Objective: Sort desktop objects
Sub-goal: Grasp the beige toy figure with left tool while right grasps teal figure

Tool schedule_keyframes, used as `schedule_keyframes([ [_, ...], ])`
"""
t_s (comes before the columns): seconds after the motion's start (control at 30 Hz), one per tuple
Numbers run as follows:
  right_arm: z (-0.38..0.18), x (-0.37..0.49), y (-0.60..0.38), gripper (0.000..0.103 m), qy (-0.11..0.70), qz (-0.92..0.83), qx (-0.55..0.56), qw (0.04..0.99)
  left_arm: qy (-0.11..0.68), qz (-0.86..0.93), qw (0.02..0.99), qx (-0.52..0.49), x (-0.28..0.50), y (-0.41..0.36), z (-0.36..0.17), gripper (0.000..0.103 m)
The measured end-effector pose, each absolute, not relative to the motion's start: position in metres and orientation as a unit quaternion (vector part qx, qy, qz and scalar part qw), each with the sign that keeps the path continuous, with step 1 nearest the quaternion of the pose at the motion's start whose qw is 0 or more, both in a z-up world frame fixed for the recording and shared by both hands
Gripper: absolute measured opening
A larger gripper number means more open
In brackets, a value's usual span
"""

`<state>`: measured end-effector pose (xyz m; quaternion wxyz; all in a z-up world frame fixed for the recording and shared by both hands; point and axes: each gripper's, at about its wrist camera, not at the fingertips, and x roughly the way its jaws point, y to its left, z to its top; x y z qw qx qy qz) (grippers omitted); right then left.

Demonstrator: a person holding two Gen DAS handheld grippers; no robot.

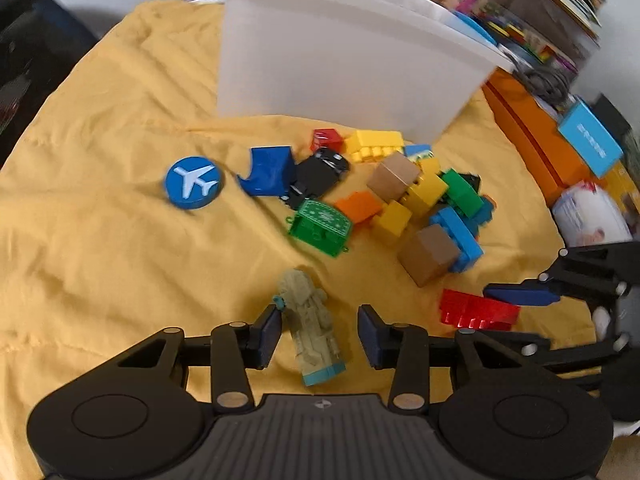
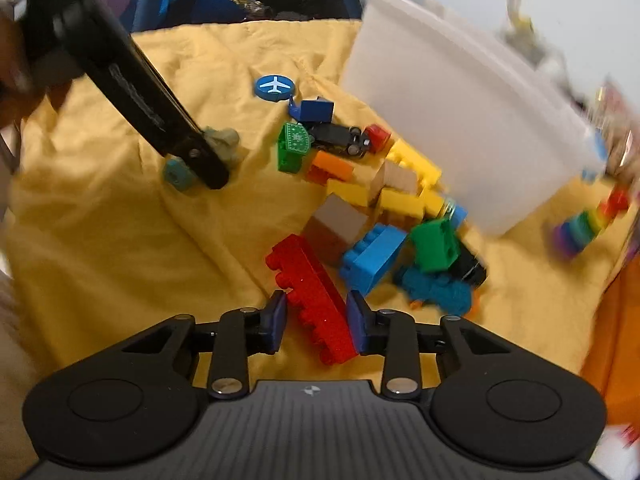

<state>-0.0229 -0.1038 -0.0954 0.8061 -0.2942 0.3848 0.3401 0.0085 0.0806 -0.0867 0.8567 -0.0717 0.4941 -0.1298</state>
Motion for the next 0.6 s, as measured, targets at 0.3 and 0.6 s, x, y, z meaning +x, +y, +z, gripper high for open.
schedule_keyframes([
  [0.3, -0.103, 0.031, -0.175, 0.036, 0.571, 0.334, 0.096, 0.744, 0.491, -0.140, 0.859, -0.020, -0.001, 0.065, -0.090, 0.047],
  [0.6, -0.071, 0.038, -0.191, 0.049, 0.476, 0.292, 0.012, 0.830, 0.495, -0.139, 0.858, -0.003, -0.004, 0.060, -0.090, 0.049],
])
